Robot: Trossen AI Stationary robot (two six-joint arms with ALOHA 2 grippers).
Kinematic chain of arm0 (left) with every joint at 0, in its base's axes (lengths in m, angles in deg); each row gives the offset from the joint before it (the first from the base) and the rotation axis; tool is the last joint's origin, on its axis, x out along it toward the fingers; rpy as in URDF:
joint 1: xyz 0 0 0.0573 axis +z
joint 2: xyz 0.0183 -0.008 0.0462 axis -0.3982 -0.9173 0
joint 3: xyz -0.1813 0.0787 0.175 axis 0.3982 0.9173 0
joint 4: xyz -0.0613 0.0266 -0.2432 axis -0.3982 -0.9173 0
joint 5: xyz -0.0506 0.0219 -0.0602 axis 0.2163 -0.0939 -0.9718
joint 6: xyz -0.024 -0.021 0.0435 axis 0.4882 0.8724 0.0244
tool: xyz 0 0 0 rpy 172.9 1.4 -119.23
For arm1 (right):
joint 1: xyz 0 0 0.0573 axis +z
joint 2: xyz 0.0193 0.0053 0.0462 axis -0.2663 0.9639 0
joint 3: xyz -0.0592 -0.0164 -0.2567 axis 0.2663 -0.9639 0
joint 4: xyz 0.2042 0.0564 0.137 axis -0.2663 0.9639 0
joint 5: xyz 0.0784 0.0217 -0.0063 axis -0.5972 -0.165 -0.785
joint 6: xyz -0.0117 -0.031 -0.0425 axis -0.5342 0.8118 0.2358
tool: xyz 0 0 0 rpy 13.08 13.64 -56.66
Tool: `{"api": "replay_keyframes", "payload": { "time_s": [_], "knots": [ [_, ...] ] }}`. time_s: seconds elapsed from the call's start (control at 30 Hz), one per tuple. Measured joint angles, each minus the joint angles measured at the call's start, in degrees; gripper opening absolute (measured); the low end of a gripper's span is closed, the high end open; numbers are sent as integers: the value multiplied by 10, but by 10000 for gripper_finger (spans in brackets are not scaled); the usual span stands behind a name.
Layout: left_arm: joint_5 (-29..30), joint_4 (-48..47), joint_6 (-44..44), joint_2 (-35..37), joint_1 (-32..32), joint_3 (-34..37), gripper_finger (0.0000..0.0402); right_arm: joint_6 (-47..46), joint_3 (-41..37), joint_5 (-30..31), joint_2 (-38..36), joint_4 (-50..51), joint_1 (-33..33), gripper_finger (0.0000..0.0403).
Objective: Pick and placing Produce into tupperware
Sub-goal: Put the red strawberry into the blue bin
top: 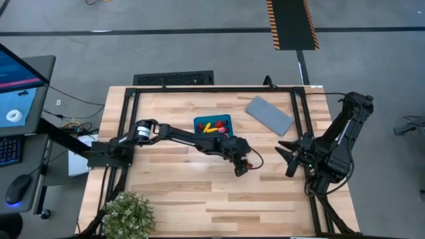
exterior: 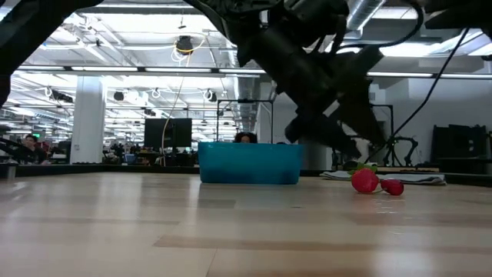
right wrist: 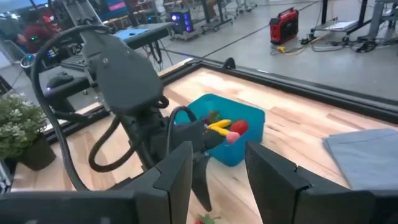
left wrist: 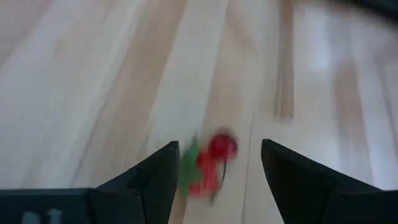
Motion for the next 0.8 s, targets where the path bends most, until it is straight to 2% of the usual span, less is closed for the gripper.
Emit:
{"api": "replay_keyframes", "payload": {
  "time_s": [0.2,0.43,0.53,0.8],
  "knots": [
    [30,-32,0,-1,0,-1,217,5,0,0,-1,-3,5,169],
    [33,-53,9,-20,1,1,217,5,0,0,-1,-9,7,169],
    [17,-41,18,-29,1,-1,217,5,0,-3,-1,-11,7,168],
    [18,-18,21,-37,-1,-5,217,5,1,-10,-1,-11,7,168]
  ]
}}
